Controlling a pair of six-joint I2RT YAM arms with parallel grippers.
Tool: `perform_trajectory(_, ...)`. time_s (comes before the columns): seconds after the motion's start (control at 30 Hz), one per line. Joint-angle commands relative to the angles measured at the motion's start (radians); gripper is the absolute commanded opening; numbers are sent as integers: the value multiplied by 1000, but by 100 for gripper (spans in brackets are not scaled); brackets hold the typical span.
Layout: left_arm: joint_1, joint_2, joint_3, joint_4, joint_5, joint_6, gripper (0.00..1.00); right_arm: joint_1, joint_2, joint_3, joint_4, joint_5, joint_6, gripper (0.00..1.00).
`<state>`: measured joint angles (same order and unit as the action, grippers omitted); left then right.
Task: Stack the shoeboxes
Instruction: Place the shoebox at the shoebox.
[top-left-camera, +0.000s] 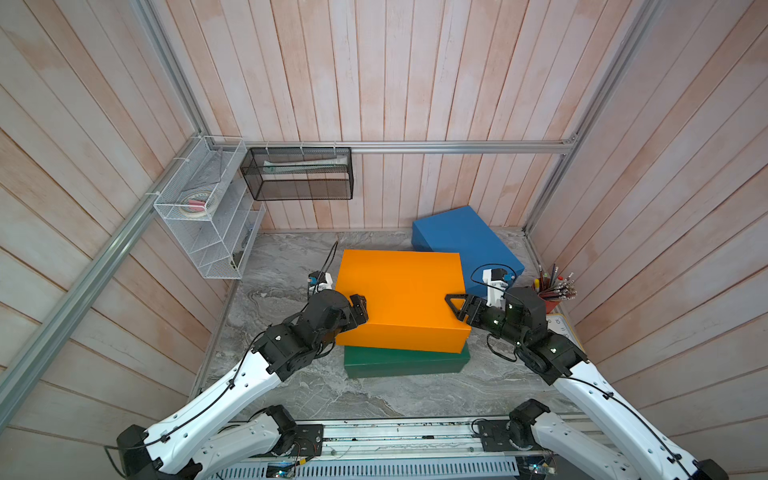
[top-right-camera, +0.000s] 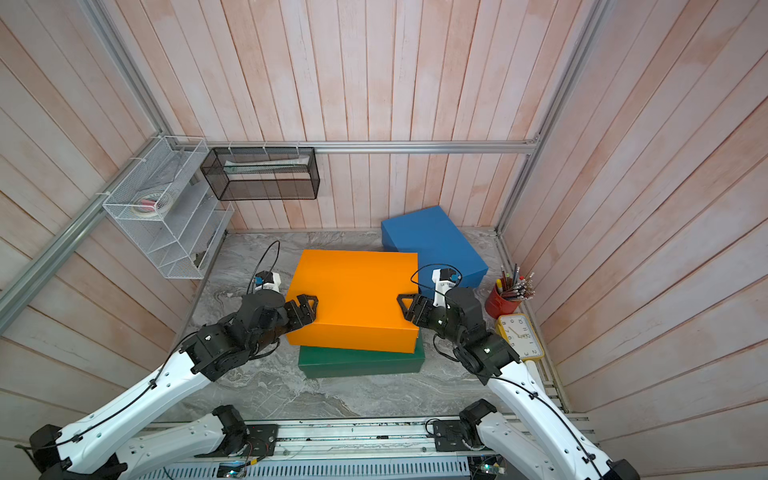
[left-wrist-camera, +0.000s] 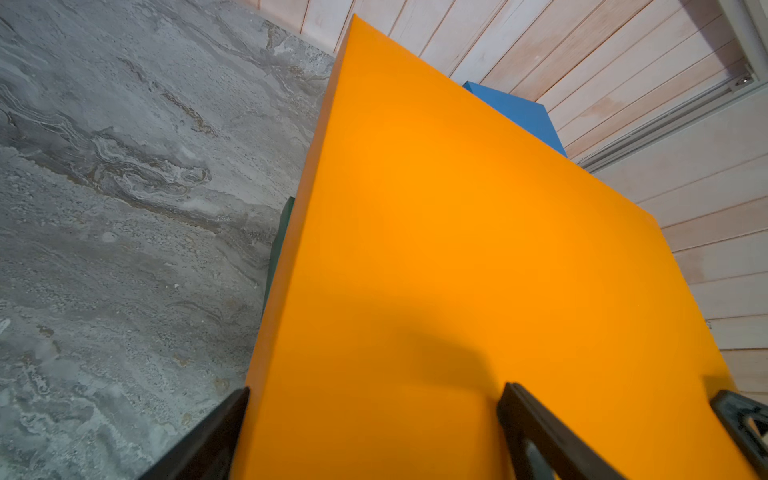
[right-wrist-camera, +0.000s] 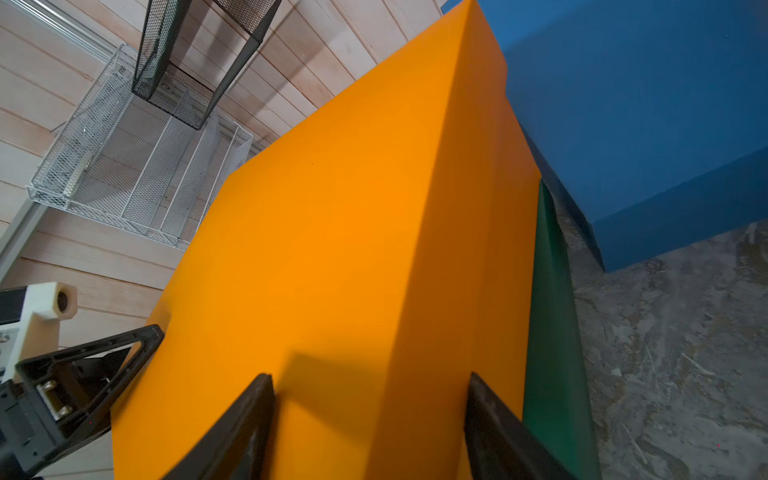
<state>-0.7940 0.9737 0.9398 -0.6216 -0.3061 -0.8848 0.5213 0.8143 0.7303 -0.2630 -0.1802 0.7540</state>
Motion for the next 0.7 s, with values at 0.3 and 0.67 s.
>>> perform_trajectory(0.3, -239, 82, 90, 116, 305, -11, 93, 86, -10, 30, -19, -194, -84, 71)
perform_trajectory(0.67, -371, 123, 102, 101, 225, -41, 93, 31, -39, 56, -96, -163, -172, 73)
